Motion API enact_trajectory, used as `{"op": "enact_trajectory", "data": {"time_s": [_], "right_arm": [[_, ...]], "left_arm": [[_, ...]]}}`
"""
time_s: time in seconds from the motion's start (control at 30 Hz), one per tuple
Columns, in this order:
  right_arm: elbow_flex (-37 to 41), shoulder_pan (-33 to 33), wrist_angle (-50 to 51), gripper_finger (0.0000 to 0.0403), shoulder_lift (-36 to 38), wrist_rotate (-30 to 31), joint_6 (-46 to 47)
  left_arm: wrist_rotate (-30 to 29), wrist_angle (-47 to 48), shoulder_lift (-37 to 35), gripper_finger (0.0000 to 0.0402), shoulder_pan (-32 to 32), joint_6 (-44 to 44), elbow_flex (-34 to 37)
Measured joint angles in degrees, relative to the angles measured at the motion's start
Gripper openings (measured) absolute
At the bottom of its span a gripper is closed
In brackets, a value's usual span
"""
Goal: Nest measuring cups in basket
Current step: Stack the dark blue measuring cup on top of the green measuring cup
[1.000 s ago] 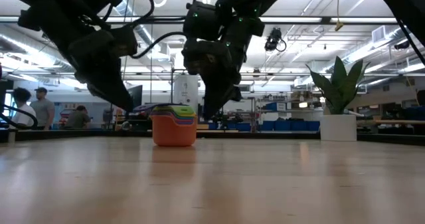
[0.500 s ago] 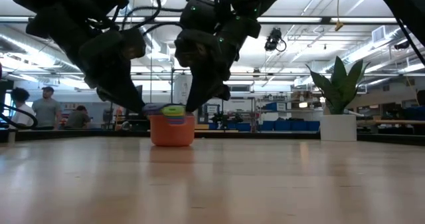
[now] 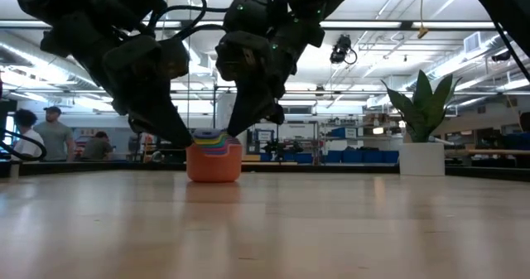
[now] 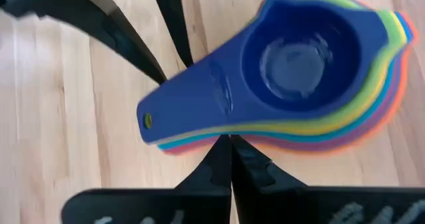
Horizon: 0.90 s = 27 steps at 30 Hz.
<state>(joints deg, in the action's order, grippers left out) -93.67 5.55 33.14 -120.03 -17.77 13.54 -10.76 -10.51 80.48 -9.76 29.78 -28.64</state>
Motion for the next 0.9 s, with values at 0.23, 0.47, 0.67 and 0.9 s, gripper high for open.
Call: {"op": "enact_trajectory", "data": {"time_s": [0.23,0.47,0.67,0.9], "right_arm": [[-0.17,0.38,4.43,0.0002,4.28,2.68,-0.40],[-0.07,0.53,8.05,0.0002,2.23,2.81,0.35],[-0.07,-0.17,7.43,0.0002,-0.73,0.62,1.40],[0.02,-0.90,3.85,0.0002,-2.49,-1.29,1.60]], "left_arm": [[0.54,3.18,-1.47,0.0091,0.00,0.09,-0.01],[0.54,3.55,-1.28,0.0091,0.00,-0.08,0.00],[0.56,2.86,-0.25,0.0091,0.00,-0.24,0.06],[0.55,-0.12,2.20,0.0091,0.28,-0.72,0.00]]}}
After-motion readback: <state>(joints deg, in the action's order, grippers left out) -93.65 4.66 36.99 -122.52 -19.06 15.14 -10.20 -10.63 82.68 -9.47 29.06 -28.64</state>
